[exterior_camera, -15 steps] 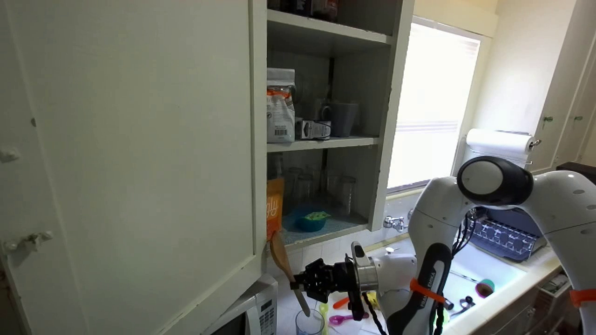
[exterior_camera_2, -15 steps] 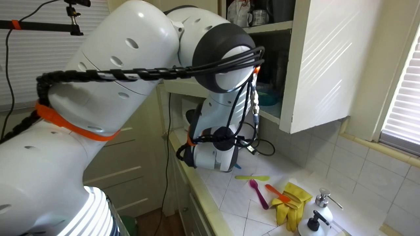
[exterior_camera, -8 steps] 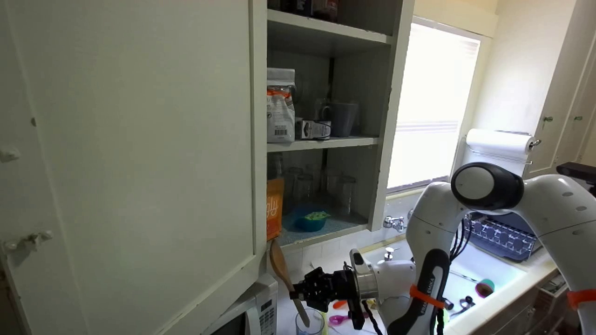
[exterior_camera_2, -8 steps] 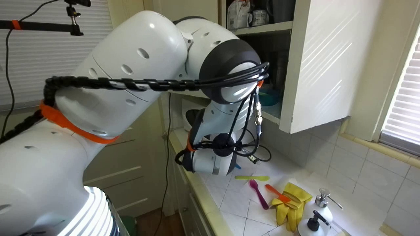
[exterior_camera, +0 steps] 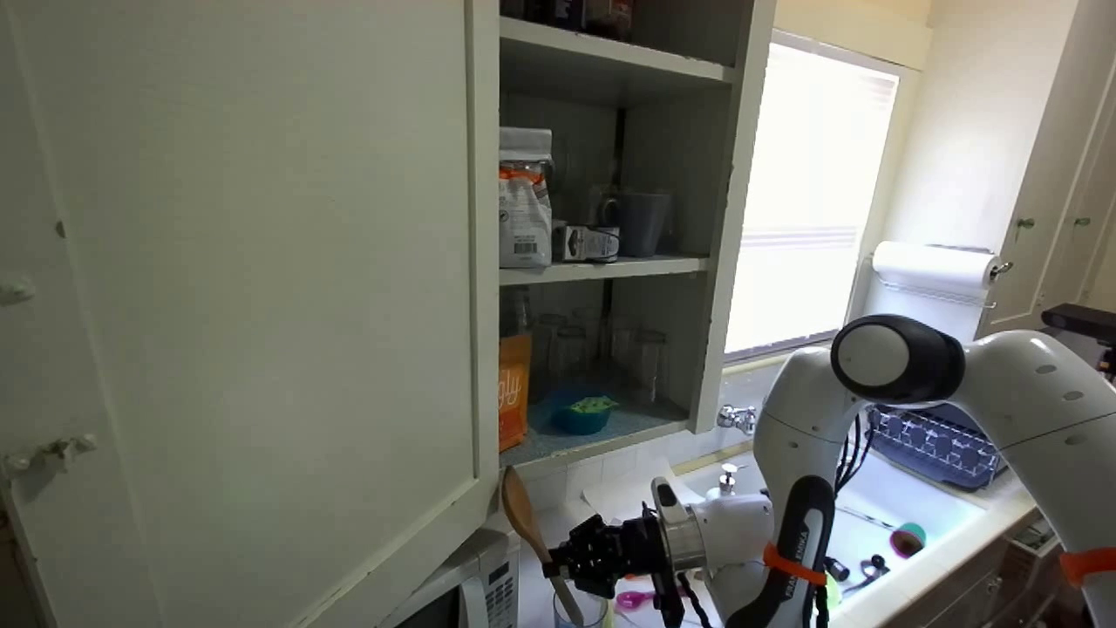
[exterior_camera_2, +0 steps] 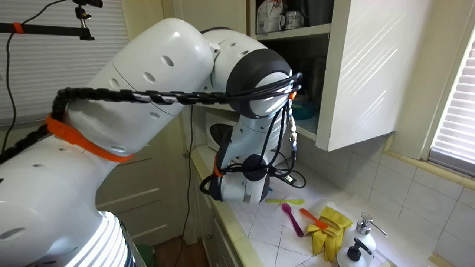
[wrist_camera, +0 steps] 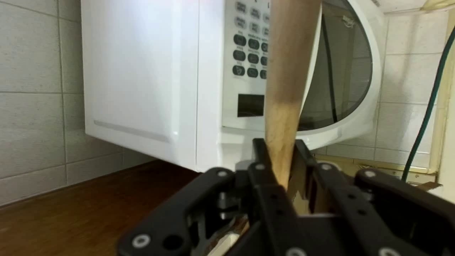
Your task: Make the wooden spoon lean against the microwave
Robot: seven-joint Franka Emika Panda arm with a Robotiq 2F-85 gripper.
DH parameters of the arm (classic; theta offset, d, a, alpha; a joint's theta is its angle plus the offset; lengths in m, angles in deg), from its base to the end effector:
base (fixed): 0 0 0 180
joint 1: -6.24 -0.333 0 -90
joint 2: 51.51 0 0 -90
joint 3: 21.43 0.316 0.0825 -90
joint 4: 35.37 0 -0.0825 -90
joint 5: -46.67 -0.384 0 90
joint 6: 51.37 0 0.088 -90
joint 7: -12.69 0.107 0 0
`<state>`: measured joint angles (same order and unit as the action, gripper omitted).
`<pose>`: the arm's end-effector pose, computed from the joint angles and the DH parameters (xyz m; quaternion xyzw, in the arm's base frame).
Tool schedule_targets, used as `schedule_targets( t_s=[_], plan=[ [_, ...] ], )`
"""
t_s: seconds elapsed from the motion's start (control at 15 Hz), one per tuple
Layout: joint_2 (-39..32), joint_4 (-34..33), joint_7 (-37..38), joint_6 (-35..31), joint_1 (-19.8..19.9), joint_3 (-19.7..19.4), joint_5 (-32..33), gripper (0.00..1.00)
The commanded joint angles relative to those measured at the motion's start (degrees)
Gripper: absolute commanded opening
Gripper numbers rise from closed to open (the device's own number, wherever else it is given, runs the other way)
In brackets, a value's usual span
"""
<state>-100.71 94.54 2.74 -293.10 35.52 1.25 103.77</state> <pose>0.4893 0.0483 0.1824 -0.7103 -0.3178 -0.5869 0.2236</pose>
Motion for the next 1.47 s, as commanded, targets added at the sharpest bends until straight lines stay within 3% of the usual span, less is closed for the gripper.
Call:
schedule_targets(
  t_s=[0.0, 0.07, 0.13, 0.2, 0.27, 0.33, 0.6, 0.67, 0.73, 1.4],
  plan=[
    [-0.63, -1.48, 2.89, 0.75, -0.56, -0.78, 1.65, 0.05],
    [1.36, -2.42, 7.17, -3.27, -8.04, -7.79, 0.43, 0.05],
    [-0.61, -1.74, 4.00, 0.67, -1.43, -1.56, 1.81, 0.05],
    [-0.62, -2.17, 4.84, 0.68, -2.24, -2.39, 1.94, 0.05],
    [1.01, -2.99, 8.54, -3.30, -9.07, -8.84, 0.71, 0.05],
    [-0.44, -2.09, 5.51, 0.19, -3.00, -3.12, 1.83, 0.05],
    [-0.27, -2.14, 6.31, 0.50, -3.60, -3.81, 1.61, 0.05],
    [0.56, -2.53, 8.28, -1.15, -6.86, -7.00, 1.05, 0.05],
    [0.79, -2.51, 8.96, -1.23, -7.56, -7.82, 0.94, 0.05],
    [0.51, -3.28, 12.58, -1.04, -10.59, -11.99, 1.39, 0.05]
  ],
)
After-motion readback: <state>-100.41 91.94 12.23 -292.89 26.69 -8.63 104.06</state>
